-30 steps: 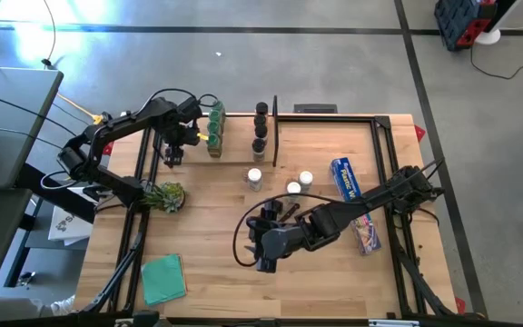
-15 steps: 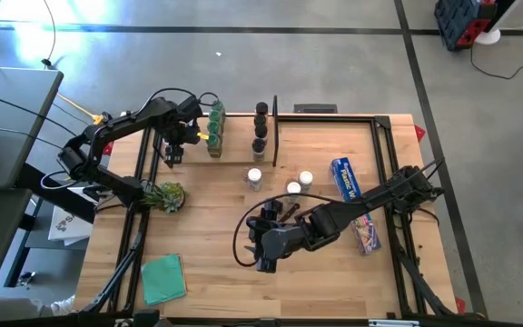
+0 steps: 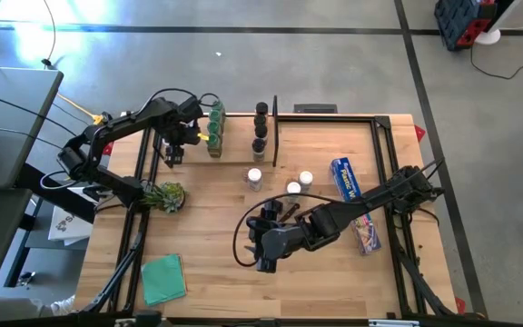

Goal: Shelf spices
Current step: Put the white lid seasoning bottle on the shelf, then adjust the green lid seasoning bottle

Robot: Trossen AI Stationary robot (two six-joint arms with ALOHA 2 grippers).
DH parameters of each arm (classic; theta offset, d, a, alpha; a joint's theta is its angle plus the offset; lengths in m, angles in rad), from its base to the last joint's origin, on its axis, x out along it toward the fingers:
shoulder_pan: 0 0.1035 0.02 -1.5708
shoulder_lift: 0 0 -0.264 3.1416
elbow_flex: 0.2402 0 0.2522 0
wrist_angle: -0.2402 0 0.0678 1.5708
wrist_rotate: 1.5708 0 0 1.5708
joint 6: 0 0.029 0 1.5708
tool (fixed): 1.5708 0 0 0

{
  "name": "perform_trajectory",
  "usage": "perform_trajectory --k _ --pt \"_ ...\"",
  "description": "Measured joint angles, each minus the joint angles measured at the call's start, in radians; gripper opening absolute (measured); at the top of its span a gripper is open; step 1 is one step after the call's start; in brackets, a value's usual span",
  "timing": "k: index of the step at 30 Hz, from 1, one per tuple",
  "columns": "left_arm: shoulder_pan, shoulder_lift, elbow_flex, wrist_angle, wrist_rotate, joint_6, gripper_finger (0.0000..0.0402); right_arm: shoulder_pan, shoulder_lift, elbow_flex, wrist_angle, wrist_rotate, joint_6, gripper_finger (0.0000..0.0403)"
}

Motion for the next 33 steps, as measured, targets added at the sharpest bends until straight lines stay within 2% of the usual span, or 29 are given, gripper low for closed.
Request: perform_trajectory --k 8,13,18,24,33 --pt "-0.044 0.0 0.091 -0.005 0.008 -0.016 0.0239 0.0 0.0 0.0 0.0 0.0 0.0 0.0306" --pt "-0.088 -0.001 0.135 -0.017 0.107 -0.053 0.0239 0.0 0.0 0.0 0.0 0.0 0.0 0.0306" --pt "-0.121 -0.002 0.087 0.023 0.137 -0.075 0.0239 0.0 0.0 0.0 0.001 0.0 0.0 0.0306" --pt "-0.106 -0.002 0.022 0.175 0.139 -0.126 0.0239 -0.004 0.0 0.0 0.001 0.0 -0.004 0.0306" --pt "-0.103 -0.002 0.021 0.279 0.156 -0.12 0.0239 -0.02 0.0 0.0 0.002 0.0 0.0 0.0306"
